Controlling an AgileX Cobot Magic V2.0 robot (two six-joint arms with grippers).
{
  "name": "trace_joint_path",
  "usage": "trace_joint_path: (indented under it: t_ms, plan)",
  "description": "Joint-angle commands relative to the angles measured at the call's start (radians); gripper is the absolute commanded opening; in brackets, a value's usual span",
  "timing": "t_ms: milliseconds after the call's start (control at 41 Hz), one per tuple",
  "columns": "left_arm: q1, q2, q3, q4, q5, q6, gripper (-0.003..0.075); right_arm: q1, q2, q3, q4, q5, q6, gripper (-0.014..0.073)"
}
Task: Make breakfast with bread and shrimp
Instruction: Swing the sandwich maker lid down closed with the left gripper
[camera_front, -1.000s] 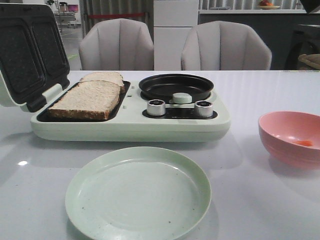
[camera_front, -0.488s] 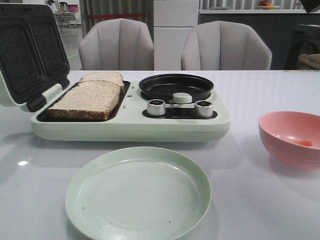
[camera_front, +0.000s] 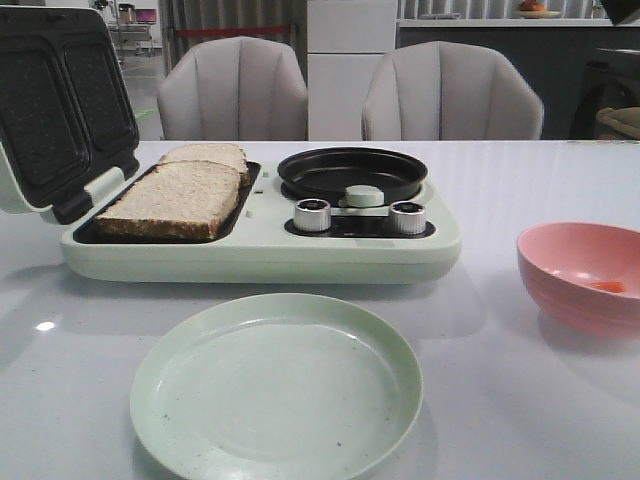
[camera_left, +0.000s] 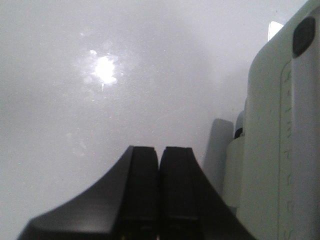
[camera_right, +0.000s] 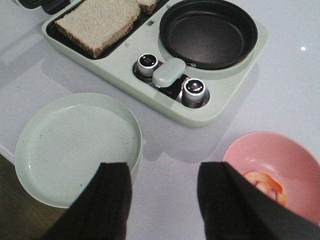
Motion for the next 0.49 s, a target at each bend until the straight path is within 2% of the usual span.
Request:
trace_joint_path:
  t_ms: [0,463]
  plan:
    - [-0.02,-0.037,-0.06,-0.064,-0.014,0.014,0.0098,-0.002,-0.005,-0.026,-0.001,-0.078,0.001,0.0433]
    - [-0.192,-0.06,-0.06,-0.154,0.058,0.1,0.0098,-0.002,-0.005,-0.026,-0.001,-0.078,0.001,0.0433]
